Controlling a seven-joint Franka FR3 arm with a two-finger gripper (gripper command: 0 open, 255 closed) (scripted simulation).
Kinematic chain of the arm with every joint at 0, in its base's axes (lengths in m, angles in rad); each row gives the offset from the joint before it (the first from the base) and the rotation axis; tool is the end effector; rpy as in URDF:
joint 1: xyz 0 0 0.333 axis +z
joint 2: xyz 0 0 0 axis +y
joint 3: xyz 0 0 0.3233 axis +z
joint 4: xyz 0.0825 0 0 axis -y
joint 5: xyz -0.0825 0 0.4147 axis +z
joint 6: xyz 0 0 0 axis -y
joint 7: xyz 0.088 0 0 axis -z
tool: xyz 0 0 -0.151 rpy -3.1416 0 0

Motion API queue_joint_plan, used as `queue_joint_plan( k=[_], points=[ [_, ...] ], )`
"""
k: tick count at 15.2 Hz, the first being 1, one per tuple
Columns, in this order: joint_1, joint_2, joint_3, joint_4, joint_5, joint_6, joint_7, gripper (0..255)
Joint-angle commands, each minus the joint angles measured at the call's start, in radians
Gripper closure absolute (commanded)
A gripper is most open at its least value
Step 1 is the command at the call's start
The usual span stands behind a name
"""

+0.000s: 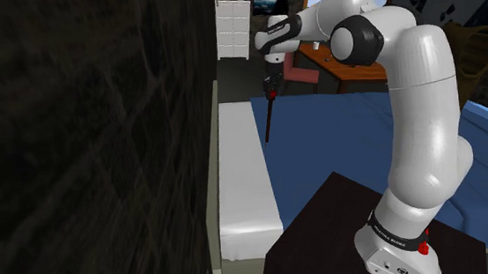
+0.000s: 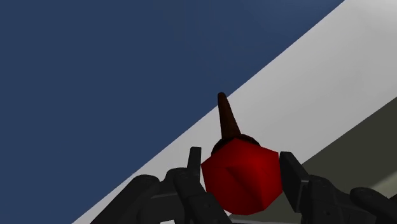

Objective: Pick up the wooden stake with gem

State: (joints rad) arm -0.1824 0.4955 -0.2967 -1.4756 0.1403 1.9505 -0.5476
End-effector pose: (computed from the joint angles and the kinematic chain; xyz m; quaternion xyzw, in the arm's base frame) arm 0.6624 -0.2962 0.3518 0.9997 0.0252 -0.0015 0.0044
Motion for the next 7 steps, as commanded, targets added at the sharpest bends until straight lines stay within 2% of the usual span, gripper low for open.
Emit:
queue_joint_plan(
  k=[1, 7],
  points=[
    [0.0, -0.005, -0.001, 0.02, -0.002, -0.025, 0.002, 255],
    [-0.002, -0.015, -0.004, 0.061, -0.006, -0.076, 0.005, 255]
  ],
)
